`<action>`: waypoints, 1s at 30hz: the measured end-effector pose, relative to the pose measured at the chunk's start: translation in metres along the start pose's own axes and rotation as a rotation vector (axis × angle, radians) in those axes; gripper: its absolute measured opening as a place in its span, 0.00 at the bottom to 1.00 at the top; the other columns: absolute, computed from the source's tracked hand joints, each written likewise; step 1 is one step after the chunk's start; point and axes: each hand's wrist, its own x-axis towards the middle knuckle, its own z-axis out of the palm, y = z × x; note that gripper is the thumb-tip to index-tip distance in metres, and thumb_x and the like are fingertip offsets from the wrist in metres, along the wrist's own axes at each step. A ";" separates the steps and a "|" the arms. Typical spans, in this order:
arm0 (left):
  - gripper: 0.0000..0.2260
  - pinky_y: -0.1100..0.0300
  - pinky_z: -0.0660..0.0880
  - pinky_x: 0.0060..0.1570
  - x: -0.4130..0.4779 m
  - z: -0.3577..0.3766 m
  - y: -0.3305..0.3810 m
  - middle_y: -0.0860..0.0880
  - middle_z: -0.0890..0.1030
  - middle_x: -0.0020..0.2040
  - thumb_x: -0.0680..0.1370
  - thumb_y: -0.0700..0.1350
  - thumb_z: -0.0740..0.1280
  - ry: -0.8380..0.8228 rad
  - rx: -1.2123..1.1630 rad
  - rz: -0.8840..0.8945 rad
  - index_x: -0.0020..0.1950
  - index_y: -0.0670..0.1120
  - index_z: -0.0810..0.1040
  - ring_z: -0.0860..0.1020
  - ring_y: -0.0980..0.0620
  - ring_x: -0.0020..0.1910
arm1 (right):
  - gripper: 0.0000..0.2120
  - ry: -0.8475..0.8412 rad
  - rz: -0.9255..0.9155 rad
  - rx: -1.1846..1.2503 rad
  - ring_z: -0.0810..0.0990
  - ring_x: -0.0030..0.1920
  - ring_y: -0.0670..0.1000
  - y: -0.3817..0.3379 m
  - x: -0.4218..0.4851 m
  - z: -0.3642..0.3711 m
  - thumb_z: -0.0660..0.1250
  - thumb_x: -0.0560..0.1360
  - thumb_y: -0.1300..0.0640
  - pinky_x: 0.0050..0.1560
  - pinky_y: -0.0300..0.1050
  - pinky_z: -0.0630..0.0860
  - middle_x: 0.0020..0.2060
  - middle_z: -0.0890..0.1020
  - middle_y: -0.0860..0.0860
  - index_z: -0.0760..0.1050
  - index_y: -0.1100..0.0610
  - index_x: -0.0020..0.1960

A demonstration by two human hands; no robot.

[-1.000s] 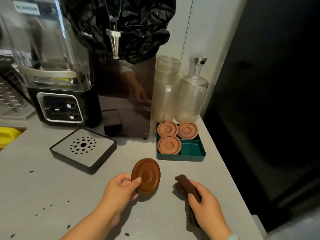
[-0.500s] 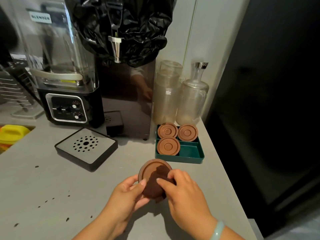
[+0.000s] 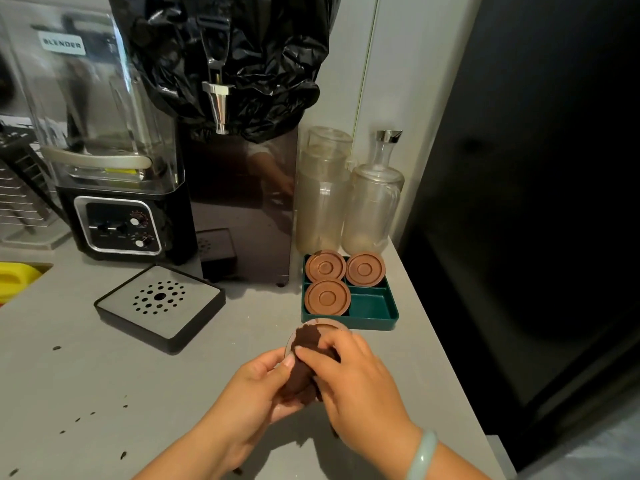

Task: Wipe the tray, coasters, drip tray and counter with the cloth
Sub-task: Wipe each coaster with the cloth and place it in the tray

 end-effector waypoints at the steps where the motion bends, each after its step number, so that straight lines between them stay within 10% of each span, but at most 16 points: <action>1: 0.11 0.59 0.81 0.41 0.001 -0.001 0.002 0.43 0.86 0.51 0.81 0.44 0.60 -0.008 0.027 -0.004 0.55 0.48 0.83 0.84 0.46 0.51 | 0.17 0.014 -0.023 -0.044 0.76 0.50 0.53 0.001 0.006 -0.003 0.64 0.73 0.52 0.42 0.45 0.75 0.51 0.77 0.49 0.74 0.44 0.62; 12: 0.10 0.60 0.80 0.40 0.011 -0.012 0.018 0.46 0.86 0.50 0.81 0.42 0.61 0.058 0.006 0.077 0.57 0.47 0.79 0.85 0.49 0.49 | 0.18 0.080 0.177 -0.132 0.76 0.43 0.56 0.018 0.025 -0.017 0.72 0.70 0.56 0.27 0.48 0.76 0.43 0.76 0.51 0.78 0.50 0.59; 19: 0.09 0.55 0.81 0.36 0.018 0.003 0.018 0.38 0.85 0.49 0.81 0.41 0.60 0.099 -0.240 0.069 0.56 0.42 0.79 0.85 0.45 0.44 | 0.19 -0.004 0.175 0.037 0.69 0.52 0.50 -0.013 0.001 0.017 0.58 0.76 0.49 0.46 0.45 0.75 0.49 0.67 0.46 0.66 0.44 0.68; 30: 0.11 0.53 0.77 0.50 0.022 0.006 0.022 0.46 0.85 0.53 0.81 0.43 0.60 -0.016 -0.063 -0.013 0.61 0.49 0.78 0.84 0.48 0.52 | 0.13 0.152 0.229 -0.115 0.74 0.47 0.54 0.012 0.042 -0.016 0.66 0.73 0.55 0.34 0.49 0.77 0.45 0.74 0.50 0.79 0.53 0.56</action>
